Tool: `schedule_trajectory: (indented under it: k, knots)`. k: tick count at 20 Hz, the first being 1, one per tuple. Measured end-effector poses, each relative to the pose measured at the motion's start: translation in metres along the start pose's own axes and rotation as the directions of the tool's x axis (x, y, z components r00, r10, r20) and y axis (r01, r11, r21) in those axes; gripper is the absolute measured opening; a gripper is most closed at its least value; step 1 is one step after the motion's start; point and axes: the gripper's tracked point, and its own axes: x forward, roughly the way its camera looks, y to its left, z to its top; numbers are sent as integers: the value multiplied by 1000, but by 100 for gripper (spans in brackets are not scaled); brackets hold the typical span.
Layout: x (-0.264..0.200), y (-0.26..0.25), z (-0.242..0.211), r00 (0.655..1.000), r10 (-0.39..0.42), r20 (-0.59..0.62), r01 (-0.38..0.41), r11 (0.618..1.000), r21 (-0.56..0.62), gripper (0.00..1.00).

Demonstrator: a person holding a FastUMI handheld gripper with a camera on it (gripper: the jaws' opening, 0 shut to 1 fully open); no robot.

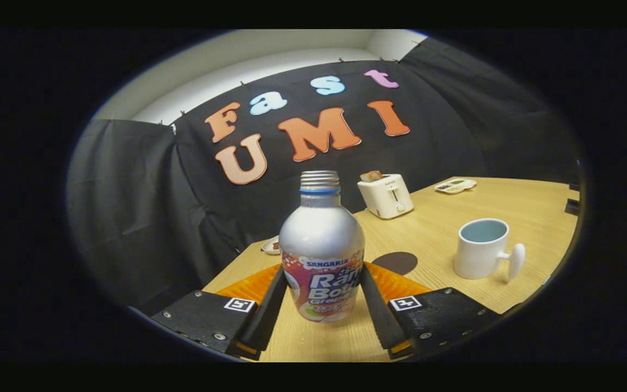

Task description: Take the bottle from table, then pour the juice into the cup, finally place the bottle on the coaster

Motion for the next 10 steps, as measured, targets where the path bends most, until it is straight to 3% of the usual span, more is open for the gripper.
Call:
schedule_trajectory:
  k: [10]
  knots:
    - [14,-26,-3,999,12,-47,2,953,302,75]
